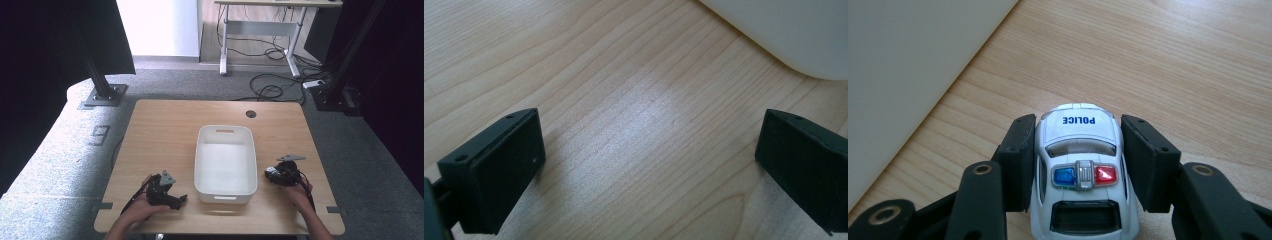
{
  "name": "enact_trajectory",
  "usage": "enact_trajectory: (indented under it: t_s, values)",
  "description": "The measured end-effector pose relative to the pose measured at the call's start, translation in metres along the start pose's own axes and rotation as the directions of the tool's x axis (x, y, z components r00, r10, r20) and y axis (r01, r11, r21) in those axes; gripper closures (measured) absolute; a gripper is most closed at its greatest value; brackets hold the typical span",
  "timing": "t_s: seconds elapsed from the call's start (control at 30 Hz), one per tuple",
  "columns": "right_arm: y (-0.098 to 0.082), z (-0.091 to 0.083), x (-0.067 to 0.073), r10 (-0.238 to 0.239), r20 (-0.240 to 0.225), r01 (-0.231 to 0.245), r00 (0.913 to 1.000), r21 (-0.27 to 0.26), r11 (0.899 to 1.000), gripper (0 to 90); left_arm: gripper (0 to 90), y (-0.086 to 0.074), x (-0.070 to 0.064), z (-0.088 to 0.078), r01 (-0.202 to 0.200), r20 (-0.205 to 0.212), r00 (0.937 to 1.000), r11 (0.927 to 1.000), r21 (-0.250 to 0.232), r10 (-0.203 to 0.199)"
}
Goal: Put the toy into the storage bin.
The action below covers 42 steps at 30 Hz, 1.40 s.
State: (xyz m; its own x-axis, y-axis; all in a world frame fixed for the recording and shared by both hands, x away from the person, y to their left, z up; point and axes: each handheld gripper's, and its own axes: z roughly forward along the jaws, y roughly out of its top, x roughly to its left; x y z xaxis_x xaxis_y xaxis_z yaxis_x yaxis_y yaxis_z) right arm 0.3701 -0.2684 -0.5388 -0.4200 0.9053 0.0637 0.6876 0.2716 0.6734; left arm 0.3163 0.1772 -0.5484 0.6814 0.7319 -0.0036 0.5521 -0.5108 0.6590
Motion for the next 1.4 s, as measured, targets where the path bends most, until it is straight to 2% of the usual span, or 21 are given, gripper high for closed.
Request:
enact_trajectory:
  t_s: [0.23, 0.4, 0.5, 0.67, 0.7, 0.73, 1.03, 1.4]
  values:
    - [0.0, -0.004, -0.004, 0.012, -0.024, -0.012, 0.9996, 0.003, 1.0, 46.2, 0.0, 0.0, 0.0, 0.0, 0.0, 0.0, 1.0, 1.0, 0.0, 0.0]
    - [0.0, -0.009, -0.003, 0.005, -0.023, -0.005, 0.9997, 0.012, 1.0, 48.9, 0.0, 0.0, 0.0, 0.0, 0.0, 0.0, 1.0, 1.0, 0.0, 0.0]
    - [0.001, -0.007, -0.003, 0.009, -0.022, -0.009, 0.9997, 0.008, 1.0, 48.6, 0.0, 0.0, 0.0, 0.0, -0.001, 0.001, 1.0, 1.0, 0.0, 0.001]
    - [0.006, 0.003, -0.002, 0.012, -0.022, -0.011, 0.9997, 0.036, 0.999, 42.7, 0.0, 0.0, 0.0, 0.0, -0.001, 0.0, 1.0, 1.0, 0.0, 0.001]
    - [0.007, 0.005, -0.002, 0.008, -0.021, -0.007, 0.9997, 0.035, 0.999, 43.6, 0.0, 0.0, 0.0, 0.0, -0.001, 0.0, 1.0, 1.0, 0.0, 0.001]
    - [0.009, 0.006, -0.002, 0.008, -0.015, -0.008, 0.9998, 0.037, 0.999, 48.6, 0.0, 0.0, 0.0, 0.0, -0.001, 0.001, 1.0, 1.0, 0.0, 0.001]
    - [0.01, 0.004, 0.001, -0.002, 0.013, 0.002, 0.9999, 0.046, 0.999, 50.1, 0.0, 0.0, 0.0, 0.0, -0.001, 0.0, 1.0, 1.0, 0.0, 0.001]
    - [0.014, -0.019, -0.005, 0.04, -0.027, -0.041, 0.9988, -0.021, 0.999, 50.2, 0.0, 0.0, 0.0, 0.0, -0.001, -0.001, 1.0, 1.0, 0.0, 0.001]
